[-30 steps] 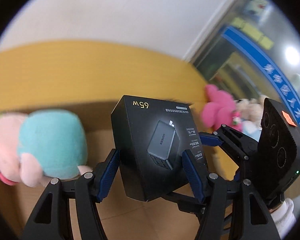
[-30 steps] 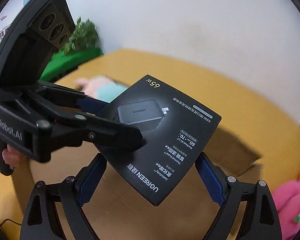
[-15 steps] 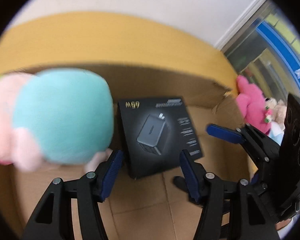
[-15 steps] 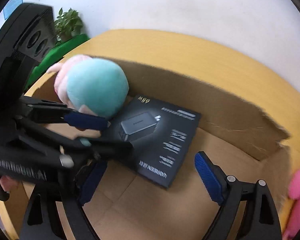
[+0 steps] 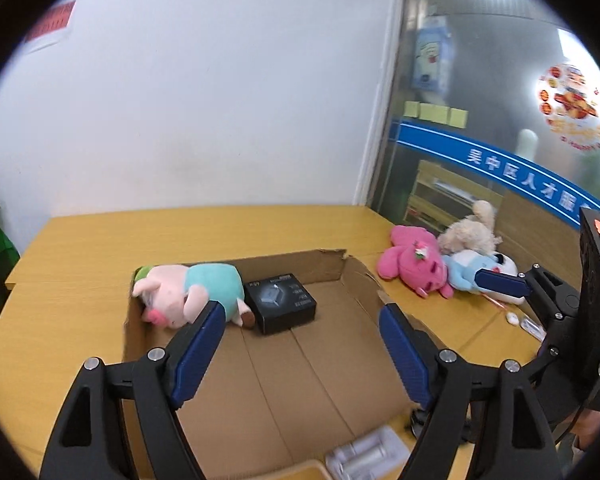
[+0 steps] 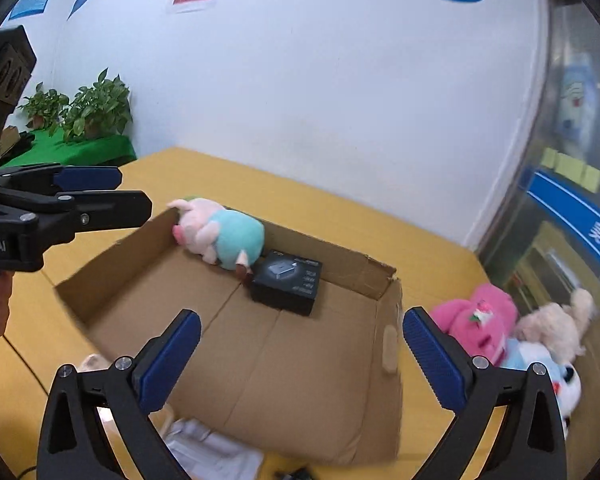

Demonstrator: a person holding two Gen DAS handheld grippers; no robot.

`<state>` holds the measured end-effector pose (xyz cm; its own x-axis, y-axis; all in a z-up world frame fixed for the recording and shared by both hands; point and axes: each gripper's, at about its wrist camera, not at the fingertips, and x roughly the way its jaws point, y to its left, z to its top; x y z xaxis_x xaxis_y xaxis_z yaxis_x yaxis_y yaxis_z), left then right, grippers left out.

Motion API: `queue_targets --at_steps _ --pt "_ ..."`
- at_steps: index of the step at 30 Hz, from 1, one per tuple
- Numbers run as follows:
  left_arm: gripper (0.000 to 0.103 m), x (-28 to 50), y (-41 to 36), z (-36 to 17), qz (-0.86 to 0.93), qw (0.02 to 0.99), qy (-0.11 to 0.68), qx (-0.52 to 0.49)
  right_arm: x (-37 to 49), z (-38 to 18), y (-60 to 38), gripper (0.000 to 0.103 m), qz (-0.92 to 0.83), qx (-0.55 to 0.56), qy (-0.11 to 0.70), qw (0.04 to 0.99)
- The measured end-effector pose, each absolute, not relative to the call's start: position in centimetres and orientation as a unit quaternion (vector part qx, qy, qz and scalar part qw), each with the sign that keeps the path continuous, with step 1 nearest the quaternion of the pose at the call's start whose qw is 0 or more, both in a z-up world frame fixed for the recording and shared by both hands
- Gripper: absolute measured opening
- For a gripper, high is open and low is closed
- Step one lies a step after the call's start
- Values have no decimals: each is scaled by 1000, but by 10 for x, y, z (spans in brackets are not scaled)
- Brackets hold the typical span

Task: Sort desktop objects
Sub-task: 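Open both grippers to release the charger box beside the pig, then move both grippers down to the black sunglasses on the table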

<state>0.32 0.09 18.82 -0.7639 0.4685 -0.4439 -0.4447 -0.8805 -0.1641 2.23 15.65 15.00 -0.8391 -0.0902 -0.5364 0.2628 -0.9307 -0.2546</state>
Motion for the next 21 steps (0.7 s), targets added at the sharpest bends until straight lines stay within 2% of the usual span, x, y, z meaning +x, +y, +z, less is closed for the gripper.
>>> queue_targets --at_steps 9,21 --pt "80 63 -3 176 936 240 -31 -254 103 150 150 103 -947 276 135 91" --pt "80 91 72 132 929 236 -50 -282 125 120 225 103 -946 286 106 114"
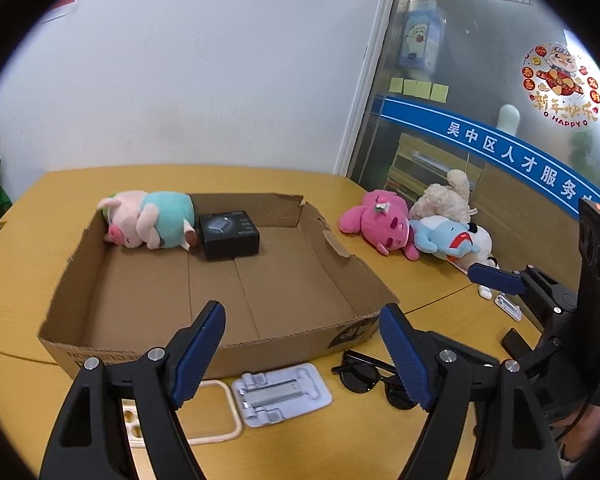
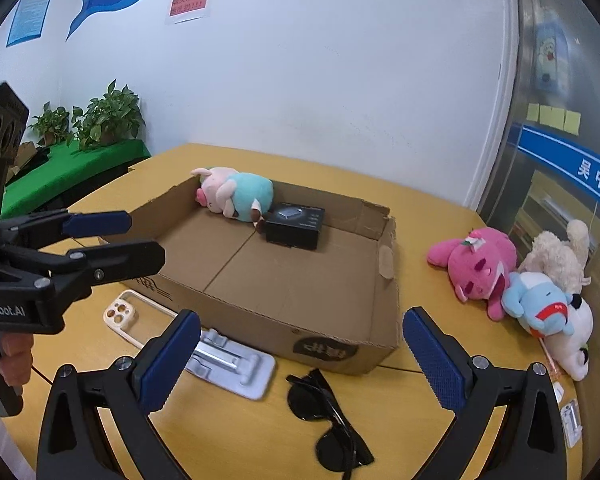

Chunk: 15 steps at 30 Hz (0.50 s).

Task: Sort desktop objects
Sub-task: 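Move both grippers down to the black sunglasses on the table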

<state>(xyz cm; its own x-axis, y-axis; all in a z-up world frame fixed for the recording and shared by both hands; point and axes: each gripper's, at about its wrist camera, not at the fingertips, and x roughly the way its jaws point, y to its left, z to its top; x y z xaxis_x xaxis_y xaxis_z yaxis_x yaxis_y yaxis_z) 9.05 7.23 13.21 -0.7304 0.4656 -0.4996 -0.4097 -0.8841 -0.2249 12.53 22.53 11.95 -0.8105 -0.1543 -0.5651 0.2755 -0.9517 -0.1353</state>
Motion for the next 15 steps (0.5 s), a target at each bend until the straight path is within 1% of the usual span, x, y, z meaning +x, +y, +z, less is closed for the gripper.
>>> queue_targets --at_steps 4,8,10,15 --pt "80 87 87 118 928 227 -55 -288 126 110 249 103 -945 293 92 110" --pt "80 78 98 99 919 230 -66 -313 118 88 269 103 -939 311 94 113" --pt "80 73 105 87 911 233 -69 -332 112 70 277 103 -932 329 91 122" --pt "80 64 119 55 888 248 -86 -378 93 6 299 103 -896 408 50 168"
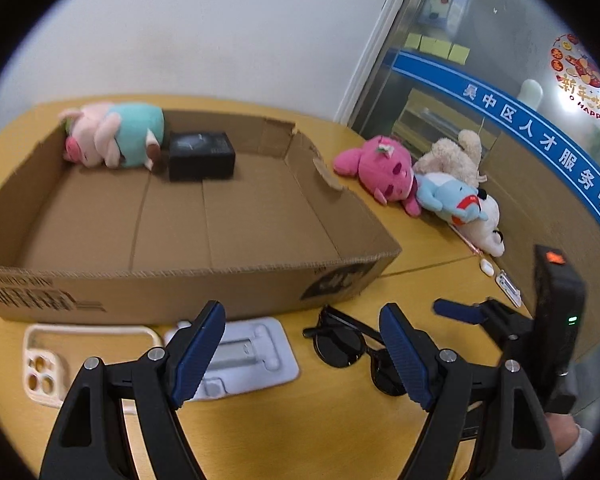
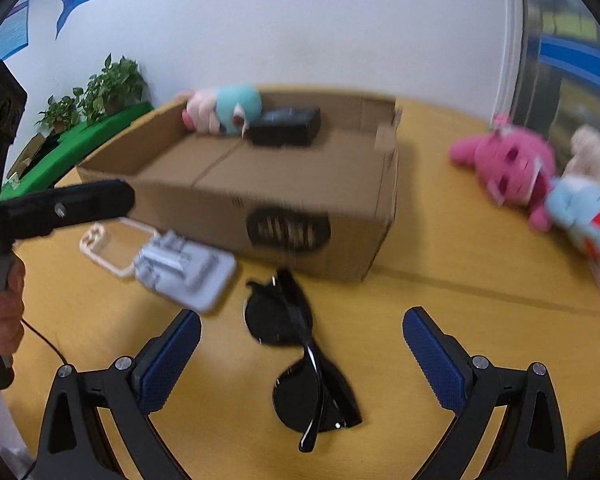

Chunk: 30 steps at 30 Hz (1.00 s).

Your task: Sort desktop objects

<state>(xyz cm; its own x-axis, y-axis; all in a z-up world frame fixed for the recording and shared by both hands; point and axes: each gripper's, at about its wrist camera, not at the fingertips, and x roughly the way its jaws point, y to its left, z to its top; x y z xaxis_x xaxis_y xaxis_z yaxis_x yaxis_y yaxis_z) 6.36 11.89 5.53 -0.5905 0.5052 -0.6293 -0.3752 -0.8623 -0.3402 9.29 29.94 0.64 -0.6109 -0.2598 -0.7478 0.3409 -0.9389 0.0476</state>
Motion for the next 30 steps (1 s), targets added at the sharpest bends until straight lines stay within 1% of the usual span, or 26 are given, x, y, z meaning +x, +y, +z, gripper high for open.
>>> queue_targets --at_steps 3,6,9,10,12,15,17,18,19,20,21,23,24,26,27,28,29,30 --pt "79 60 130 42 872 269 -87 -401 87 -15 299 102 -883 432 47 176" --pt "79 54 138 31 856 281 -92 -424 84 -29 292 98 -876 446 65 174" --pt "78 49 147 22 841 294 -94 -443 84 -41 290 88 -869 461 71 166" --pt "78 48 150 20 838 299 -93 -447 84 -44 290 83 -866 468 73 161" --pt "78 46 154 16 832 306 -93 -454 90 -43 289 79 -867 466 80 154" --pt "77 43 159 7 819 314 -102 -469 99 -41 285 65 -868 468 75 147" --pt "73 42 163 4 811 324 -106 -475 107 -39 280 54 -871 465 72 142" --pt "72 43 166 3 807 331 -107 -477 111 -39 279 52 -872 464 69 139" --pt "71 42 168 2 804 336 -110 -478 114 -39 277 51 -873 463 68 136" --pt "66 42 169 1 800 341 -116 -480 114 -39 277 51 -874 463 64 133" --pt "64 40 171 -1 795 346 -122 -484 114 -39 277 51 -874 463 64 133" --pt "53 39 175 -4 786 354 -127 -490 118 -39 273 51 -874 463 64 136" --pt "50 39 178 -5 783 358 -128 -493 117 -40 272 51 -874 463 64 137" --pt "39 39 182 -9 774 366 -129 -500 120 -39 269 51 -874 460 64 139" --pt "36 40 185 -12 770 370 -128 -505 119 -39 268 51 -875 459 64 139" --pt "28 40 187 -14 766 372 -128 -509 119 -39 266 51 -875 458 65 139" --pt "22 40 188 -15 765 371 -128 -511 120 -39 265 51 -876 458 64 140" --pt "20 41 189 -15 767 368 -124 -511 119 -39 265 51 -876 457 63 141"
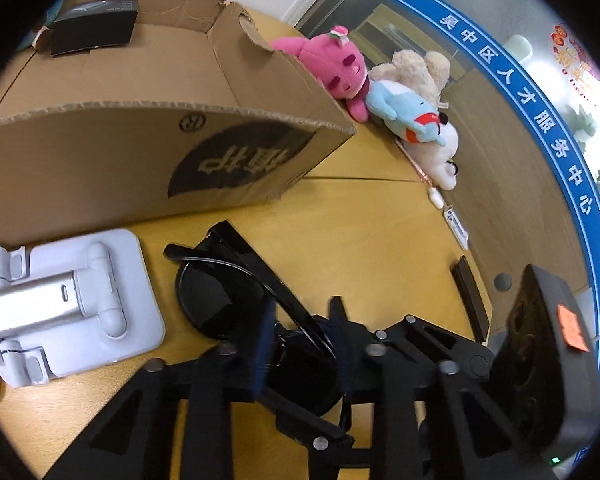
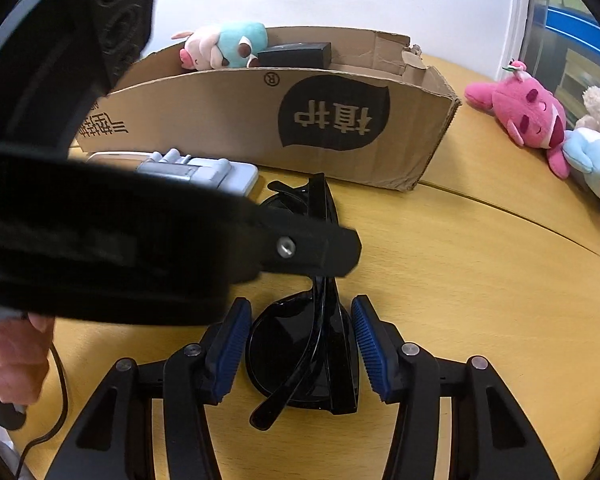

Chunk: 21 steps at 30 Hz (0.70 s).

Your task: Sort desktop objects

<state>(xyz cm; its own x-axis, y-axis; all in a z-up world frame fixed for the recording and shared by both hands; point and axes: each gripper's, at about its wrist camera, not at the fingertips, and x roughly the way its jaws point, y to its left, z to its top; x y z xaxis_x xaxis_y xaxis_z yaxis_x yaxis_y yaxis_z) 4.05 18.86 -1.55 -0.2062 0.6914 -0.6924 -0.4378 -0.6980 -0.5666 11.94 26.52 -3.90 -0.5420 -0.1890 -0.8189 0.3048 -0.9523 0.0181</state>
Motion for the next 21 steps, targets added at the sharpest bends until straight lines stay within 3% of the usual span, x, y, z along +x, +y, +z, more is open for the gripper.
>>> queue_targets --at_steps 9,18,19,21 --pt "12 51 181 -1 770 380 -129 -496 125 -31 260 49 -883 445 44 143" --pt "9 57 172 55 789 408 -113 -445 133 22 249 48 -910 391 43 133" --pt "9 55 172 63 792 410 -106 -439 133 28 248 46 -912 385 43 134" --pt "5 52 171 77 801 410 -96 -424 130 46 243 27 -920 368 52 125"
